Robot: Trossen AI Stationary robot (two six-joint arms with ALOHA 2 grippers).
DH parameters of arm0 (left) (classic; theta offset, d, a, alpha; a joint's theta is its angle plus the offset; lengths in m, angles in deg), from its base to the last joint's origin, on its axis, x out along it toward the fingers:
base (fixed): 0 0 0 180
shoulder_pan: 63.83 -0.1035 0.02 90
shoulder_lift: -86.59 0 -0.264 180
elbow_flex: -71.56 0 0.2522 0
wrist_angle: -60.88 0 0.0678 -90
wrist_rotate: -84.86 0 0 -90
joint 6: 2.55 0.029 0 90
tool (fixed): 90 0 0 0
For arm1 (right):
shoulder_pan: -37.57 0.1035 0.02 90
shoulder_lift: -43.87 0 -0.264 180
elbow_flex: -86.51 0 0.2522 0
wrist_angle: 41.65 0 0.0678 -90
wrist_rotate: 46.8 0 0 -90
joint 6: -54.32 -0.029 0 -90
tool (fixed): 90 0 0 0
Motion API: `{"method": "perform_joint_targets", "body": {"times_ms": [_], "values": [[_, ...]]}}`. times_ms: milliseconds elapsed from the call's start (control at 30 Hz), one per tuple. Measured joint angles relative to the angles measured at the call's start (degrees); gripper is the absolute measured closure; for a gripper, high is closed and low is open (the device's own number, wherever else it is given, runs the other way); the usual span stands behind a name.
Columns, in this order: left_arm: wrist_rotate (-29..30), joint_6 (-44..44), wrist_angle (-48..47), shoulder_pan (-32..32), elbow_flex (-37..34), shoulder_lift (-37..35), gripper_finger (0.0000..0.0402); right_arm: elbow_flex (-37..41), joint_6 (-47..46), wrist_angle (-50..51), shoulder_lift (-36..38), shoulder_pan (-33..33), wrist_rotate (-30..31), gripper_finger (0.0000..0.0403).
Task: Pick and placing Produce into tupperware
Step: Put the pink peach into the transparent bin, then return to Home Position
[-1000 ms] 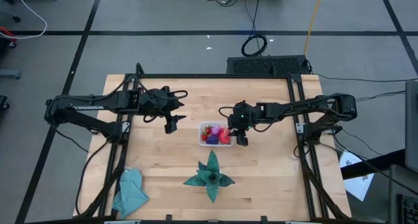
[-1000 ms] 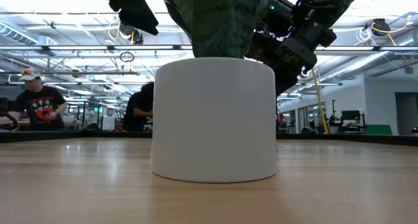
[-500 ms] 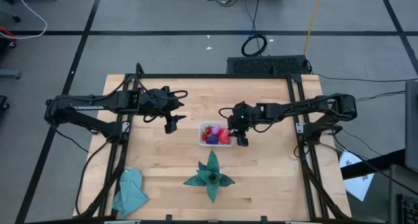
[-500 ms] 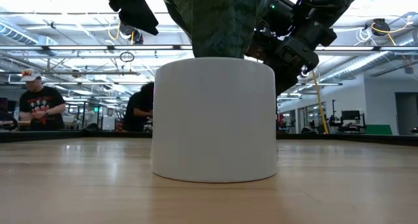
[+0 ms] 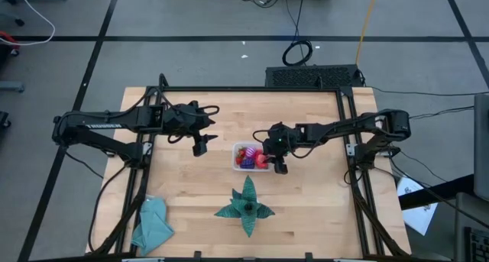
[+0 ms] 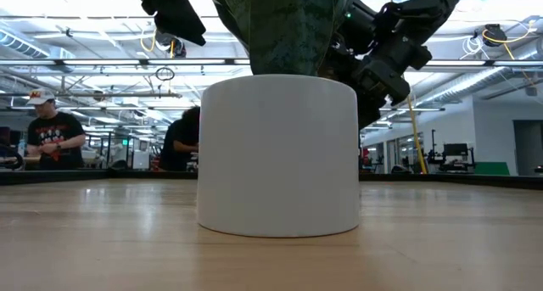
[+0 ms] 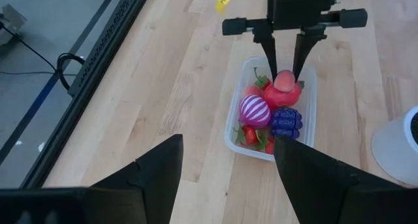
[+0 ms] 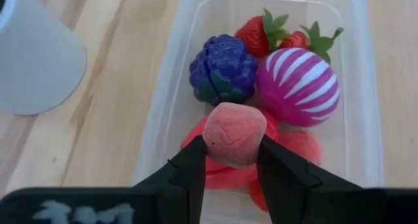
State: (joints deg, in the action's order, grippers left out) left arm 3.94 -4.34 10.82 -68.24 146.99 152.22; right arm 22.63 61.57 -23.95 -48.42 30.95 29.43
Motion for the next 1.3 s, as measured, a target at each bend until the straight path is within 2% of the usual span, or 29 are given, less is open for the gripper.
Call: {"method": "perform_joint_targets", "body": {"times_ms": [100,467,767,967,1300], "values": [[0.0,0.0,0.0,0.0,0.0,0.0,0.0158,-0.3,0.1,0.3,0.0,0.0,0.0,0.0283],[0.0,0.1,-0.1,0.0,0.0,0.0,0.0158,-0.9,0.1,0.9,-0.2,0.0,0.3,0.0210],[0.0,0.1,-0.1,0.0,0.0,0.0,0.0158,-1.2,0.9,1.3,0.1,0.0,0.4,0.0202],[0.0,0.1,-0.3,0.0,0.0,0.0,0.0158,-6.0,3.3,5.6,1.0,0.9,0.6,0.0202],[0.0,0.0,-1.3,0.0,0.0,0.0,0.0158,-13.6,6.2,22.6,3.2,2.2,15.7,0.0202]]}}
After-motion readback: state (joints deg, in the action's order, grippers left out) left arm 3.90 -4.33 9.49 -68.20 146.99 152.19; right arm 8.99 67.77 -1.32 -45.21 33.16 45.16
